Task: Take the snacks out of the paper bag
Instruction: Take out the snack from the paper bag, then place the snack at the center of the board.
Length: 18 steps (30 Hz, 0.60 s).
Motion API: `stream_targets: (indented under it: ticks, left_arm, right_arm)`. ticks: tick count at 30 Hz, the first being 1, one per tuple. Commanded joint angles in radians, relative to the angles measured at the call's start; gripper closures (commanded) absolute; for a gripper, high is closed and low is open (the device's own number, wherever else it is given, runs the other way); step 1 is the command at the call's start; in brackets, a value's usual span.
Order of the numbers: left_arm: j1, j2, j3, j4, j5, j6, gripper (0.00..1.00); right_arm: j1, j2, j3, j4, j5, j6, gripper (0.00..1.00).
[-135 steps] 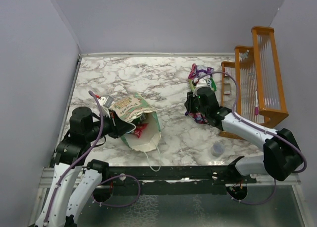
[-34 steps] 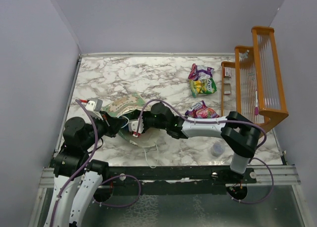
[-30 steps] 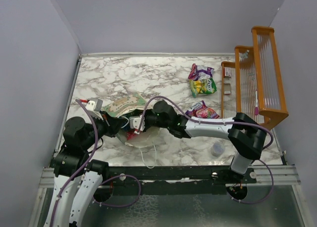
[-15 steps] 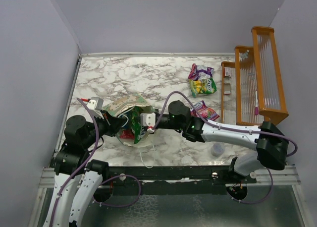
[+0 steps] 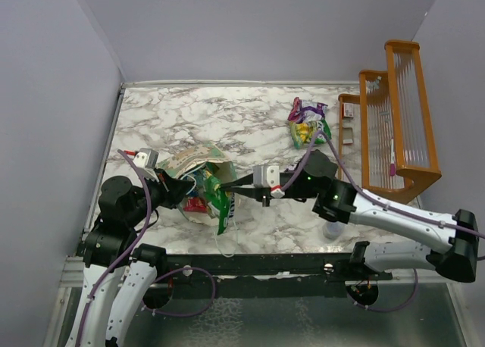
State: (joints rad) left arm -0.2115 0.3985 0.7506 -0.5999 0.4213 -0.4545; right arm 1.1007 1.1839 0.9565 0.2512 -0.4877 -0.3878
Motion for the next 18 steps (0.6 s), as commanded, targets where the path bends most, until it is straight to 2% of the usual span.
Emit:
stream_targets:
  ticks: [1, 4, 7, 10, 13, 16, 18]
  left_arm:
    - [0.0, 0.001, 0.0, 0.01, -0.004, -0.002, 1.0]
    - [0.0, -0.004, -0.002, 0.011, -0.01, -0.005, 1.0]
    - [0.0, -0.004, -0.002, 0.011, -0.011, -0.004, 1.0]
    - [0.001, -0.002, 0.0, 0.011, -0.008, -0.003, 1.0]
    - [0.001, -0.006, -0.002, 0.009, -0.013, -0.005, 1.0]
    - [0.001, -0.015, -0.002, 0.009, -0.022, -0.009, 1.0]
    - [0.001, -0.013, -0.001, 0.007, -0.023, -0.011, 1.0]
  right_arm:
    - [0.008, -0.172, 0.025, -0.15, -0.003, 0.089, 0.99]
    - [0.008, -0.308, 0.026, -0.248, 0.003, 0.077, 0.99]
    - [0.008, -0.37, 0.089, -0.413, 0.075, 0.054, 0.99]
    - [0.008, -0.395, 0.15, -0.557, 0.276, 0.05, 0.99]
    - [0.008, -0.416, 0.149, -0.614, 0.514, 0.083, 0.99]
    - [0.008, -0.429, 0.096, -0.615, 0.814, 0.196, 0.99]
    - [0.008, -0.412, 0.085, -0.672, 1.024, 0.336, 0.99]
